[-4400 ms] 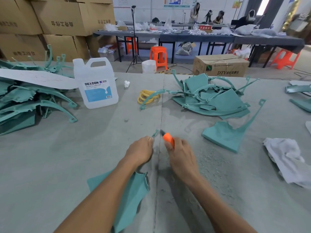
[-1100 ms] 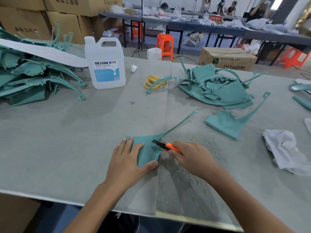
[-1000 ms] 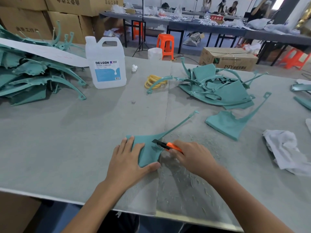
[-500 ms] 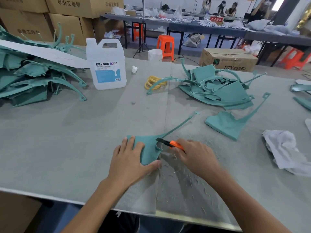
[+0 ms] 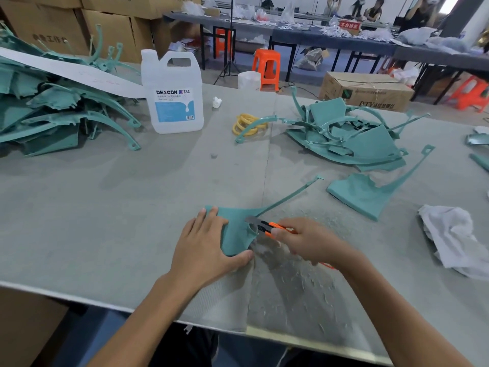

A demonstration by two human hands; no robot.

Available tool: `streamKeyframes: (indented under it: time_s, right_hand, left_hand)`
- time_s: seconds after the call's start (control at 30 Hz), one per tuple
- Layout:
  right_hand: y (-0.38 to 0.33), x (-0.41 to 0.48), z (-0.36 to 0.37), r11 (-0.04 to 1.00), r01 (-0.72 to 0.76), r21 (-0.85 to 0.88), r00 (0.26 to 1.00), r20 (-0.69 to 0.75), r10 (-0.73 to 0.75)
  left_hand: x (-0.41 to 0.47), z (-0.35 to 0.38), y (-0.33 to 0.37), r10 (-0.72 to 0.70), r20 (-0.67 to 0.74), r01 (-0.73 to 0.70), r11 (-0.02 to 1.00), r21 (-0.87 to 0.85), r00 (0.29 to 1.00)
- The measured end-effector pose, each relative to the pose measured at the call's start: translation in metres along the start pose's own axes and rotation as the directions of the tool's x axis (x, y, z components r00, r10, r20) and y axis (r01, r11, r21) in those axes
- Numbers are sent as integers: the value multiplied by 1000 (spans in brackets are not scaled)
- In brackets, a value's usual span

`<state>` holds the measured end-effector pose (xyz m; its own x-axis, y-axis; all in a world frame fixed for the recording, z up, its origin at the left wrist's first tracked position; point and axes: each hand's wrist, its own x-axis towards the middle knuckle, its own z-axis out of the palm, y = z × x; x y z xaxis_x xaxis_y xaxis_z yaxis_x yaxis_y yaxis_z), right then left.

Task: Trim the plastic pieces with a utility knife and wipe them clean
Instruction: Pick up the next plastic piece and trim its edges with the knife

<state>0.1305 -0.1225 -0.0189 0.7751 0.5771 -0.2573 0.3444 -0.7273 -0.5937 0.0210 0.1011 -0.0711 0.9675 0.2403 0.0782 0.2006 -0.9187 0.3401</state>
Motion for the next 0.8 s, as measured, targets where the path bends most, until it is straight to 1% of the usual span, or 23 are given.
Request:
streamKeyframes:
  time_s: [0.03, 0.07, 0.1, 0.2, 0.27, 0.33, 0.4, 0.53, 0.6, 0.7, 0.73, 0.8]
  right_hand:
    - [3, -2, -2, 996, -12, 86, 1000, 24, 10]
    - [5, -4, -3, 992, -13, 123, 1000, 29, 10]
    - [6, -5, -4, 996, -1, 91, 1000, 9, 1]
    - [5, -5, -2, 989, 65, -132, 993, -90, -77]
    - [7, -5, 2, 977, 91, -192, 986, -117, -115]
    - [10, -7, 5, 970, 113, -217, 985, -103, -138]
    - [14, -9, 6, 968, 124, -219, 988, -64, -142]
    - [17, -8, 8, 970, 139, -199, 988, -31, -149]
    - [18, -5, 10, 961, 141, -238, 985, -60, -159]
    - [16, 2, 10, 937, 98, -334, 969, -182, -166]
    - [16, 4, 11, 935, 96, -341, 965, -199, -172]
    - [17, 4, 10, 952, 131, -276, 965, -185, -187]
  left_hand:
    - [0, 0, -1, -1, 5, 1, 1000, -18, 1000]
    - [1, -1, -3, -1, 17, 1, 1000, -31, 1000]
    - [3, -2, -5, 3, 31, -1, 999, -37, 1000]
    - [9, -6, -9, 45, 45, -44, 999, -16, 998]
    - [12, -7, -13, 68, 41, -70, 997, 26, 997]
    - [11, -6, -17, 45, 61, -47, 998, 38, 997]
    - [11, -5, -20, 11, 59, -12, 1000, 11, 998]
    - [13, -6, -20, 29, 23, -29, 999, -32, 999]
    - [12, -7, -21, 33, 11, -32, 998, -60, 999]
    - [10, -7, -21, 29, 3, -29, 996, -89, 1000]
    - [10, -7, -21, 28, 5, -28, 995, -93, 1000]
    - [10, -7, -20, 30, 5, -29, 994, -105, 1000]
